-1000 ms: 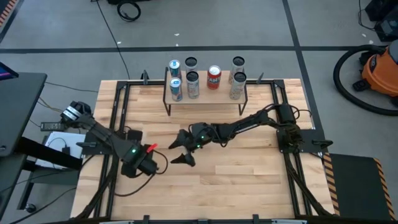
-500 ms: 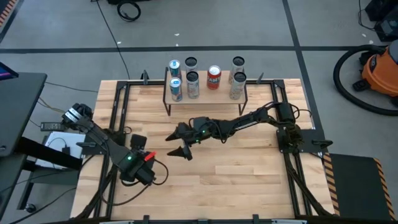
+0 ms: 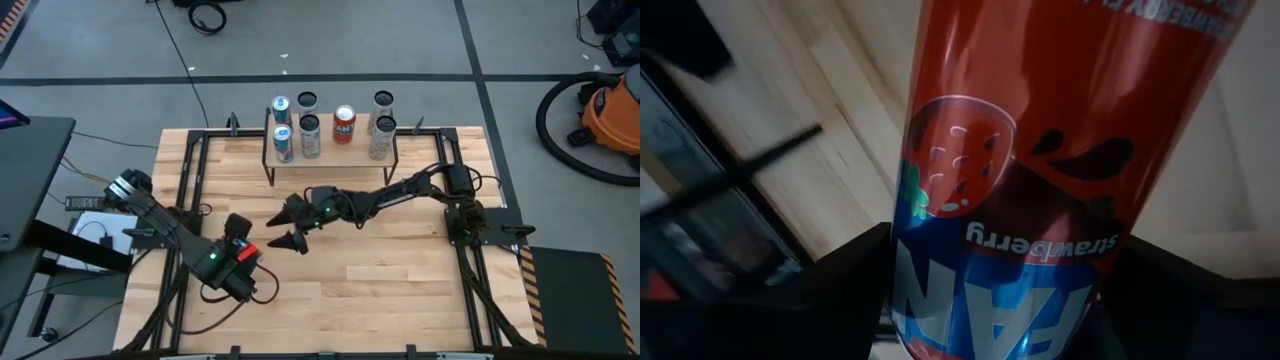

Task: Place canned beverage on shelf
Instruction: Put the orange soda can on the shelf

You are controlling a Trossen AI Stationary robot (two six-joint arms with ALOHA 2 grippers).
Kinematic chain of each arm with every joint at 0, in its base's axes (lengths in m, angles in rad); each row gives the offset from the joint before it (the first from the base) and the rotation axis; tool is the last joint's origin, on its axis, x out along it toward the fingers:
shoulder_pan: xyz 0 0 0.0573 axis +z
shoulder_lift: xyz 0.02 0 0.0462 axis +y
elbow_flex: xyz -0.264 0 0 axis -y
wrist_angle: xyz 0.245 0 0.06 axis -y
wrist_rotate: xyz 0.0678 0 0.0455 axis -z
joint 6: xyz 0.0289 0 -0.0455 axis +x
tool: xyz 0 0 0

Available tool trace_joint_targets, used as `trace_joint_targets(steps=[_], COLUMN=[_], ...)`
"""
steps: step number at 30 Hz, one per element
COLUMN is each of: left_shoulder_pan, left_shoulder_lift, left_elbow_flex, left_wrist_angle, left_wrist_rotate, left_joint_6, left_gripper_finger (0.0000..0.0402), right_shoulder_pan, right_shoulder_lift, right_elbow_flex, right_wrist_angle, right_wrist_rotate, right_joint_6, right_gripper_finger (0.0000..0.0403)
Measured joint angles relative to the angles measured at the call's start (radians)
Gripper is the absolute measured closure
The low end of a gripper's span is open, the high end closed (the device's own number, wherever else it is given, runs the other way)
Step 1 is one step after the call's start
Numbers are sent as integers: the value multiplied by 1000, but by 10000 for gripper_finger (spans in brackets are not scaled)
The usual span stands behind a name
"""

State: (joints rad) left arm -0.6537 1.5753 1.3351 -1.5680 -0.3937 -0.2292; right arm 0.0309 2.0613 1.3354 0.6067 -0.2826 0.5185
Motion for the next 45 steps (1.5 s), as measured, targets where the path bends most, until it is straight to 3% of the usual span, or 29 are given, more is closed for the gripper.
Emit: trace_joint_targets(steps=[5,13,24,37,45], left_shoulder_pan=[21,40,40,50,67], left_shoulder_lift=[35,49,49,49,48], left_elbow_flex=[2,2,2,1,1], left_wrist_angle=[-4,-4,-4,14,23], left_wrist_rotate=[-19,-151,-358,-579,-627], left_joint_6=[89,172,280,526,593], left_gripper_finger=[95,95,95,95,95], right_shoulder_pan=[-10,-4,1,1,0], right_shoulder_lift=[0,0,0,0,2], right_elbow_flex=[0,0,0,0,0], right_wrist_angle=[3,-15,-38,-39,9], right_wrist_rotate=[4,9,37,82,110], right_joint_6=[112,165,171,170,161], right_gripper_finger=[12,12,12,12,18])
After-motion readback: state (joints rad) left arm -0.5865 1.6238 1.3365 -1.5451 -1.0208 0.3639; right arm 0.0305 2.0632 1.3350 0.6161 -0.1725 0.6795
